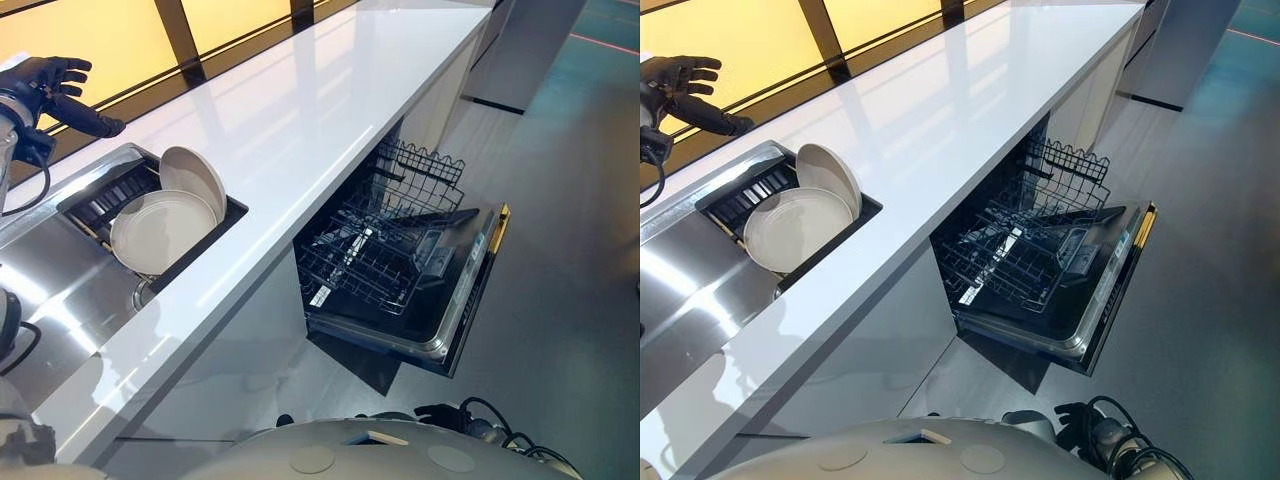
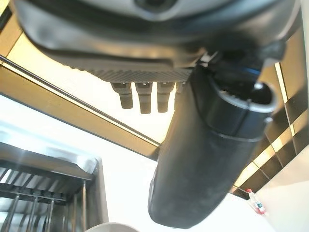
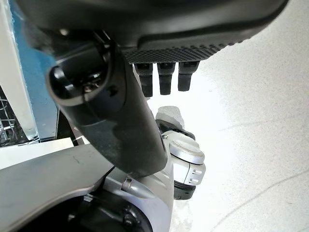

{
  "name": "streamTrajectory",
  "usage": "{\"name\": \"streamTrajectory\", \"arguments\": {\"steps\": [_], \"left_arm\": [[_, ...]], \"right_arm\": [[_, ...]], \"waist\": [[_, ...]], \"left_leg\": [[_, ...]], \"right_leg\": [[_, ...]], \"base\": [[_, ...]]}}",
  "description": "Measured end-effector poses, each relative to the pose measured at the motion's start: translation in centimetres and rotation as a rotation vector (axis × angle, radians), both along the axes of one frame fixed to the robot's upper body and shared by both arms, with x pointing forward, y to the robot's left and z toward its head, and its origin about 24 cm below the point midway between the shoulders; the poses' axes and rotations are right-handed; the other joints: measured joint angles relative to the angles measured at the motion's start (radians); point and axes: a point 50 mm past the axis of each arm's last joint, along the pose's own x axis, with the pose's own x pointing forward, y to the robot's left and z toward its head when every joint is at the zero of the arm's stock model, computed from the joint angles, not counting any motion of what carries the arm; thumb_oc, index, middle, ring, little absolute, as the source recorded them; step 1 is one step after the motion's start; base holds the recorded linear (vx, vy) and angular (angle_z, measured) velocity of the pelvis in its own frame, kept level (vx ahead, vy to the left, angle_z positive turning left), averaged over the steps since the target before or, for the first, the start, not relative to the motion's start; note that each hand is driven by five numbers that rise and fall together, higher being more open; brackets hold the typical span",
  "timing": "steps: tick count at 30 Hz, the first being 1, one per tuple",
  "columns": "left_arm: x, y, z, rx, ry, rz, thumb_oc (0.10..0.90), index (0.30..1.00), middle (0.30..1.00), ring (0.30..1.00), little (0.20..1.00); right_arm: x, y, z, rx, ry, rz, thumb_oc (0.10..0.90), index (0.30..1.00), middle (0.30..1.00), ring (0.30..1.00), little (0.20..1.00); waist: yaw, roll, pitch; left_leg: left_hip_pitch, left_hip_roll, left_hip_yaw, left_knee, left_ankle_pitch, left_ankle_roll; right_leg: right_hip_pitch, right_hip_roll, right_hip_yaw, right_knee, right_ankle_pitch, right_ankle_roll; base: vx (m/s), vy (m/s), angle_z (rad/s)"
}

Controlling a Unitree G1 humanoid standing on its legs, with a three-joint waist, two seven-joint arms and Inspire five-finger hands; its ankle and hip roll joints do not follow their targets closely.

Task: Pick up plates and place into dishwasher.

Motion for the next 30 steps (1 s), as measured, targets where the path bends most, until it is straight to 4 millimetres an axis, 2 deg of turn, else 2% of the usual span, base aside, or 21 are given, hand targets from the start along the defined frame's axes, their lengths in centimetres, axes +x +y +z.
{"name": "streamTrajectory", "arguments": {"steps": [7, 21, 30], "left_arm": [[0.5, -0.7, -1.0, 0.012, 0.044, 0.014, 0.8, 0.9, 0.9, 0.9, 0.9], [0.8, -1.1, -1.4, 0.026, 0.084, -0.014, 0.8, 0.9, 0.9, 0.9, 0.9], [1.1, -2.0, -4.0, -0.004, 0.198, -0.063, 0.8, 0.9, 0.9, 0.9, 0.9]], "right_arm": [[-0.1, 0.0, 0.0, -0.002, 0.001, 0.0, 0.8, 0.9, 0.9, 0.9, 0.9], [0.0, 0.0, 0.0, -0.006, -0.003, 0.003, 0.8, 0.9, 0.9, 0.9, 0.9], [-0.1, -0.1, 0.0, -0.011, -0.003, 0.0, 0.8, 0.9, 0.9, 0.9, 0.9]], "waist": [[0.01, 0.002, 0.0], [0.005, 0.003, -0.001], [0.004, 0.01, -0.004]], "left_leg": [[-0.004, 0.0, -0.003, 0.0, 0.0, 0.0], [-0.005, -0.001, -0.001, 0.0, 0.0, 0.0], [-0.006, -0.002, -0.008, 0.0, 0.001, 0.002]], "right_leg": [[-0.003, 0.0, -0.003, -0.001, 0.0, 0.0], [-0.007, 0.0, 0.0, 0.001, 0.0, 0.0], [-0.003, -0.001, -0.004, -0.001, 0.0, 0.0]], "base": [[0.0, -0.001, 0.01], [0.0, 0.002, 0.0], [0.0, 0.001, 0.01]]}}
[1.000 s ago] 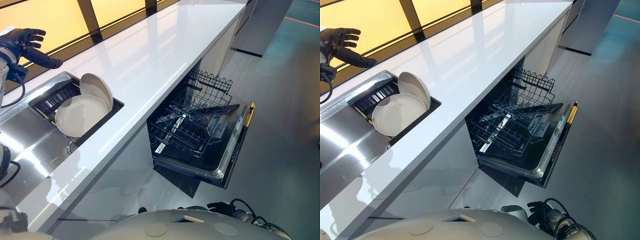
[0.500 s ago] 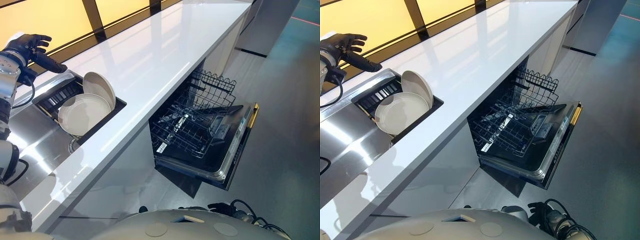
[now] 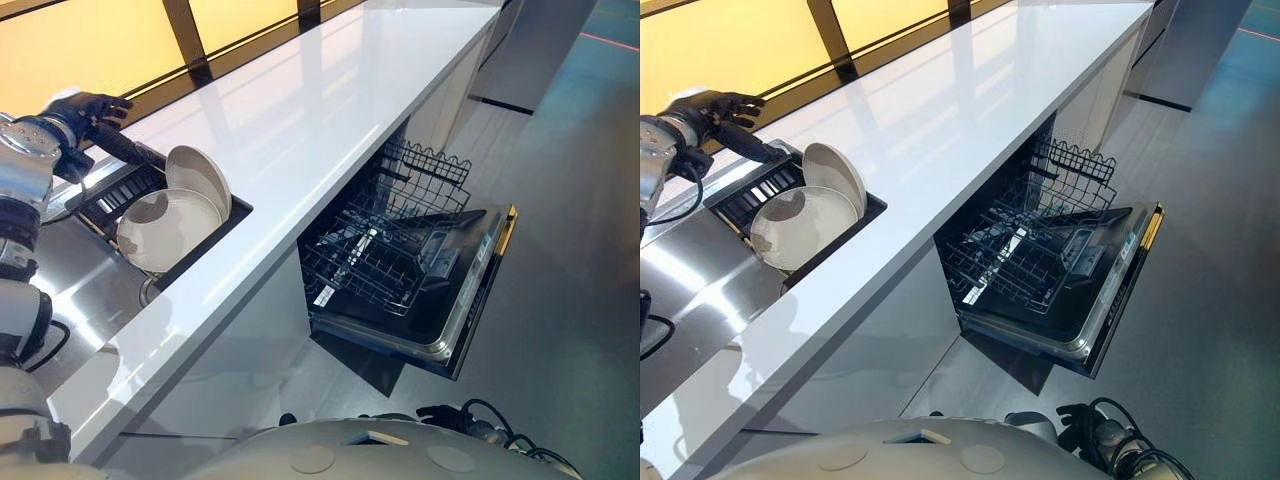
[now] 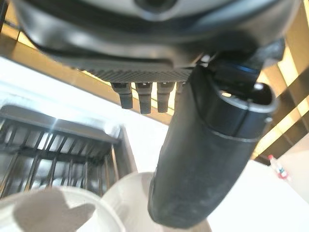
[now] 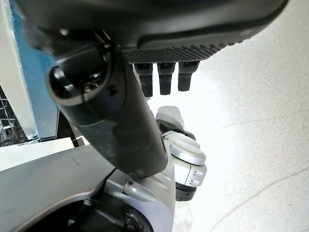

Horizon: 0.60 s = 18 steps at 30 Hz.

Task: Pick up plates and place into dishwasher.

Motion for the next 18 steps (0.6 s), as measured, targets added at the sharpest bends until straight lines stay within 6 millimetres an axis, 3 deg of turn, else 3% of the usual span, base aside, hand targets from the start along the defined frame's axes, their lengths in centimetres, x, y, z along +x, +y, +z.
{"name": "streamTrajectory", "arguments": {"steps": [18], "left_arm": [[-0.7, -0.3, -4.4, -0.037, 0.177, 0.001, 0.8, 0.9, 0.9, 0.9, 0.9]], "right_arm": [[0.0, -0.1, 0.0, -0.016, -0.007, 0.003, 0.8, 0.9, 0.9, 0.9, 0.9]], "waist": [[0.003, 0.005, 0.0]], "left_leg": [[-0.009, -0.001, -0.01, 0.0, 0.002, 0.0]], "right_leg": [[-0.004, 0.0, -0.017, -0.001, 0.0, 0.0]], "base": [[-0.01, -0.001, 0.03]]}}
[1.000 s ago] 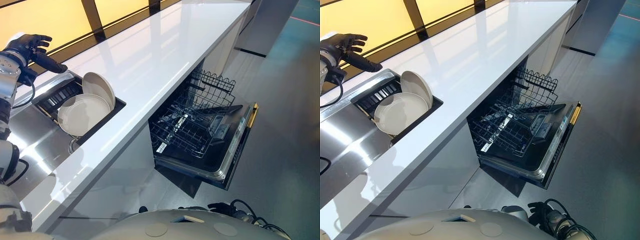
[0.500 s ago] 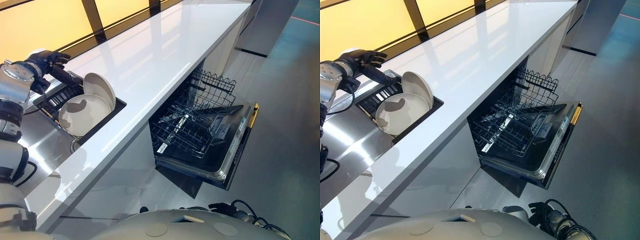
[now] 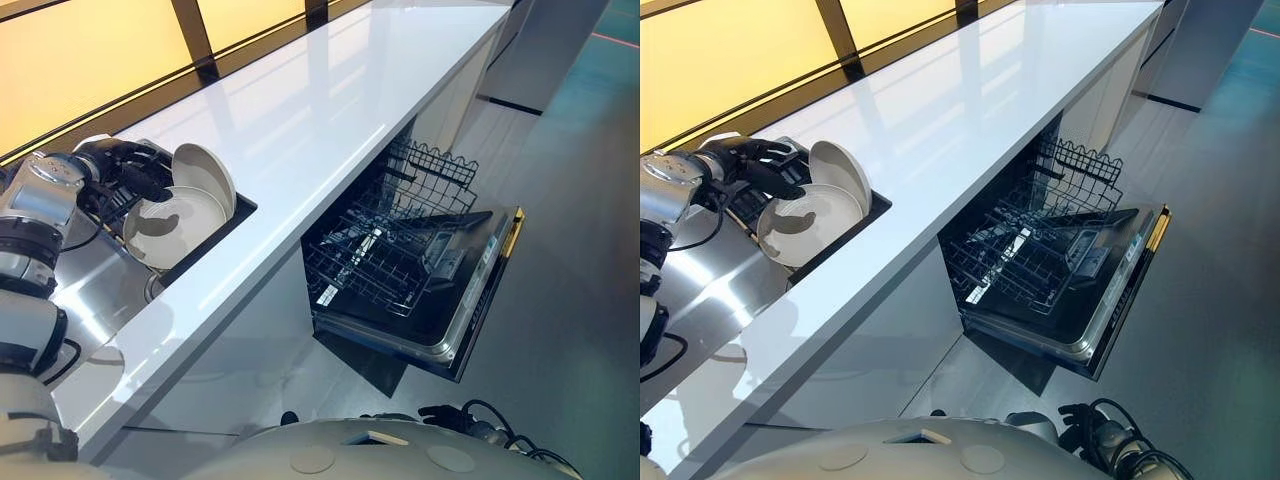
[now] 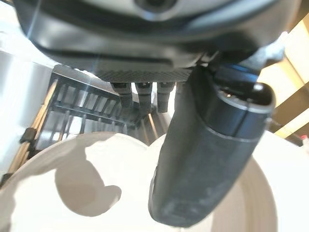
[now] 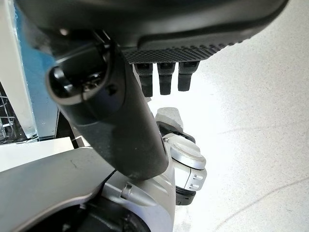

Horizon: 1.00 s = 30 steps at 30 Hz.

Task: Pick up plates and place into dishwasher.

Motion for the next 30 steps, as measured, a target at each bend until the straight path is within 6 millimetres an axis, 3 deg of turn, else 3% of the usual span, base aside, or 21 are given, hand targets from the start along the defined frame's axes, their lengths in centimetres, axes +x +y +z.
{"name": "streamTrajectory", "arguments": {"steps": [10, 17, 30], "left_arm": [[-0.4, 0.5, -1.2, 0.013, 0.053, 0.025, 0.8, 0.9, 0.9, 0.9, 0.9], [-1.2, 2.0, -2.5, 0.086, 0.056, 0.138, 0.8, 0.9, 0.9, 0.9, 0.9], [-1.9, 3.5, -2.6, 0.146, 0.04, 0.237, 0.8, 0.9, 0.9, 0.9, 0.9]], "right_arm": [[0.1, -0.2, 0.1, -0.004, -0.008, 0.002, 0.8, 0.9, 0.9, 0.9, 0.9], [0.2, -0.2, 0.1, -0.004, -0.014, 0.011, 0.8, 0.9, 0.9, 0.9, 0.9], [0.5, -0.3, 0.3, 0.005, -0.05, 0.025, 0.8, 0.9, 0.9, 0.9, 0.9]], "waist": [[-0.005, 0.008, 0.004], [-0.01, 0.009, 0.006], [-0.014, 0.008, 0.059]], "left_leg": [[-0.002, 0.0, 0.005, 0.0, 0.0, 0.0], [-0.002, 0.001, 0.01, 0.0, 0.0, 0.0], [-0.023, 0.001, 0.028, 0.001, -0.001, 0.001]], "right_leg": [[-0.006, 0.001, 0.005, 0.002, 0.0, 0.0], [-0.011, 0.001, 0.015, 0.002, 0.0, 0.0], [-0.044, 0.001, 0.034, 0.011, 0.002, 0.002]], "base": [[0.01, 0.009, -0.01], [0.04, 0.021, -0.04], [0.0, 0.022, -0.04]]}}
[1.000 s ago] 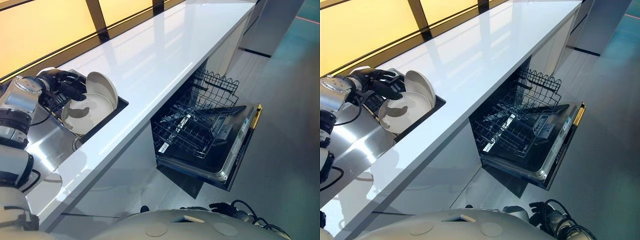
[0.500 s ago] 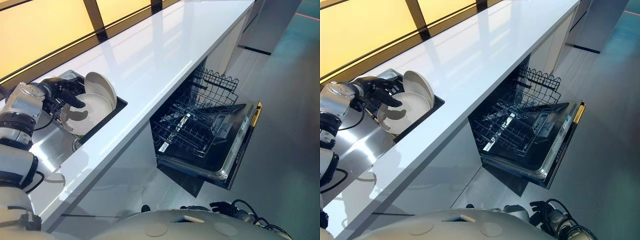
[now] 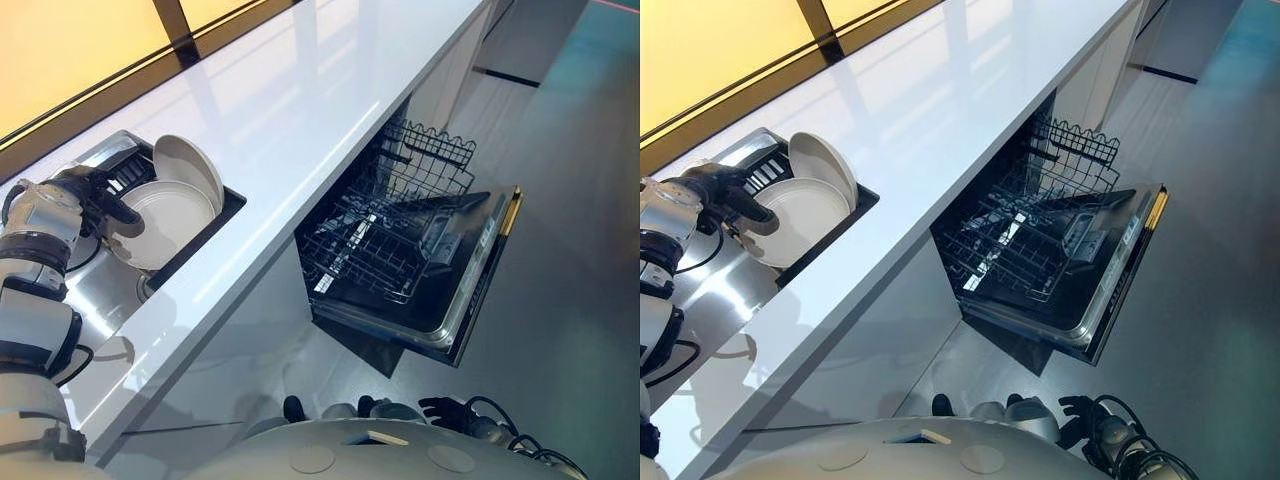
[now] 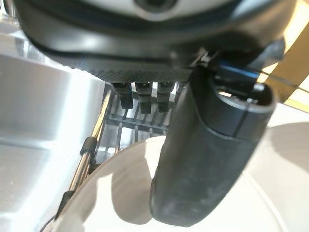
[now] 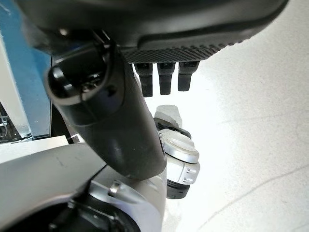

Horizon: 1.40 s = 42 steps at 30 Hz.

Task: Pick up plates and place into dishwasher.

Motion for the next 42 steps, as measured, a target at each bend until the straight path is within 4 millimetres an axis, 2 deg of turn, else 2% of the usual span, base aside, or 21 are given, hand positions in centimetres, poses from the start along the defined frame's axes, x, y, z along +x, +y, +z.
{"name": "streamTrajectory", "arguments": {"steps": [4, 12, 17, 21, 23, 24, 25, 26, 29, 32, 38, 42], "left_arm": [[0.0, 0.1, 0.1, -0.052, -0.021, 0.012, 0.8, 0.9, 0.9, 0.9, 0.9], [-0.4, -0.9, -1.7, -0.343, 0.007, 0.018, 0.8, 0.9, 0.9, 0.9, 0.9], [-0.6, -0.7, -1.3, -0.447, -0.019, 0.049, 0.8, 0.9, 0.9, 0.9, 0.9], [-1.0, -0.5, -0.6, -0.465, 0.009, 0.02, 0.8, 0.9, 0.9, 0.9, 0.9], [-1.1, -0.5, -0.3, -0.489, 0.016, -0.001, 0.66, 0.78, 0.78, 0.78, 0.76], [-1.0, -0.6, -0.1, -0.49, 0.015, -0.012, 0.388, 0.547, 0.547, 0.547, 0.488], [-1.0, -0.6, 0.0, -0.495, 0.014, -0.019, 0.196, 0.382, 0.382, 0.382, 0.296], [-1.0, -0.6, 0.3, -0.502, 0.007, -0.026, 0.1, 0.3, 0.3, 0.3, 0.2], [-0.9, -0.8, 0.5, -0.531, -0.017, -0.036, 0.1, 0.3, 0.3, 0.3, 0.2], [-0.3, -2.0, 0.4, -0.624, -0.035, -0.094, 0.1, 0.3, 0.3, 0.3, 0.2], [0.1, -2.4, 0.7, -0.619, -0.076, -0.102, 0.1, 0.3, 0.3, 0.3, 0.2], [0.6, -3.1, 0.6, -0.624, -0.103, -0.118, 0.1, 0.3, 0.3, 0.3, 0.2]], "right_arm": [[0.1, 0.0, 0.0, 0.002, -0.006, 0.002, 0.8, 0.9, 0.9, 0.9, 0.9], [0.4, 0.0, 0.1, -0.009, -0.012, 0.031, 0.8, 0.9, 0.9, 0.9, 0.9], [0.3, -0.1, 0.1, -0.012, -0.01, 0.025, 0.8, 0.9, 0.9, 0.9, 0.9], [0.2, -0.2, 0.1, -0.013, -0.008, 0.025, 0.8, 0.9, 0.9, 0.9, 0.9], [0.2, -0.1, 0.1, -0.016, -0.006, 0.036, 0.8, 0.9, 0.9, 0.9, 0.9], [0.2, -0.1, 0.1, -0.017, -0.005, 0.041, 0.8, 0.9, 0.9, 0.9, 0.9], [0.2, -0.1, 0.1, -0.018, -0.004, 0.043, 0.8, 0.9, 0.9, 0.9, 0.9], [0.2, -0.1, 0.1, -0.019, -0.002, 0.05, 0.8, 0.9, 0.9, 0.9, 0.9], [0.1, -0.1, 0.1, -0.02, 0.001, 0.052, 0.8, 0.9, 0.9, 0.9, 0.9], [0.1, -0.1, 0.1, -0.02, 0.001, 0.052, 0.8, 0.9, 0.9, 0.9, 0.9], [0.2, 0.0, 0.1, -0.016, 0.0, 0.053, 0.8, 0.9, 0.9, 0.9, 0.9], [0.5, 0.2, 0.1, -0.02, 0.002, 0.067, 0.8, 0.9, 0.9, 0.9, 0.9]], "waist": [[0.001, 0.0, 0.017], [0.012, 0.004, 0.036], [0.014, 0.004, 0.038], [0.019, 0.004, 0.038], [0.025, 0.004, 0.038], [0.029, 0.004, 0.038], [0.031, 0.004, 0.038], [0.034, 0.004, 0.038], [0.043, 0.004, 0.038], [0.054, 0.003, 0.037], [0.053, -0.002, 0.034], [0.053, -0.005, 0.034]], "left_leg": [[0.0, 0.0, 0.001, 0.0, -0.001, 0.0], [0.001, 0.0, 0.003, 0.0, -0.003, -0.003], [0.002, -0.002, 0.005, 0.0, -0.001, 0.002], [0.003, -0.004, 0.004, 0.0, -0.001, 0.004], [0.005, -0.004, 0.004, 0.0, -0.001, 0.004], [0.005, -0.004, 0.004, 0.0, -0.001, 0.004], [0.005, -0.004, 0.003, 0.0, -0.001, 0.004], [0.005, -0.004, 0.002, 0.0, -0.001, 0.004], [0.012, -0.004, 0.0, 0.0, -0.001, 0.004], [0.015, -0.004, -0.002, 0.0, -0.001, 0.004], [0.019, -0.005, -0.015, 0.0, -0.001, 0.004], [0.019, -0.01, -0.04, 0.0, 0.001, 0.004]], "right_leg": [[-0.002, 0.0, 0.001, 0.002, 0.0, 0.0], [-0.002, 0.0, -0.001, 0.007, 0.0, 0.002], [-0.002, -0.003, 0.001, 0.007, 0.001, 0.004], [0.0, -0.004, 0.002, 0.005, 0.001, 0.004], [0.003, -0.005, 0.0, 0.005, 0.001, 0.004], [0.004, -0.005, -0.001, 0.004, 0.001, 0.004], [0.005, -0.005, -0.003, 0.004, 0.001, 0.004], [0.007, -0.005, -0.004, 0.003, 0.001, 0.004], [0.016, -0.005, -0.007, -0.002, 0.001, 0.004], [0.022, -0.005, -0.01, -0.009, 0.001, 0.004], [0.037, -0.006, -0.021, -0.013, 0.002, 0.004], [0.052, -0.01, -0.057, -0.024, 0.002, 0.004]], "base": [[0.0, 0.0, 0.0], [0.0, 0.001, 0.0], [0.0, 0.0, 0.0], [0.0, 0.0, 0.0], [0.0, 0.0, 0.0], [-0.02, -0.02, 0.04], [-0.02, -0.022, 0.05], [-0.02, -0.024, 0.05], [-0.02, -0.028, 0.03], [-0.02, -0.026, 0.01], [-0.04, -0.037, 0.04], [-0.05, -0.041, 0.15]]}}
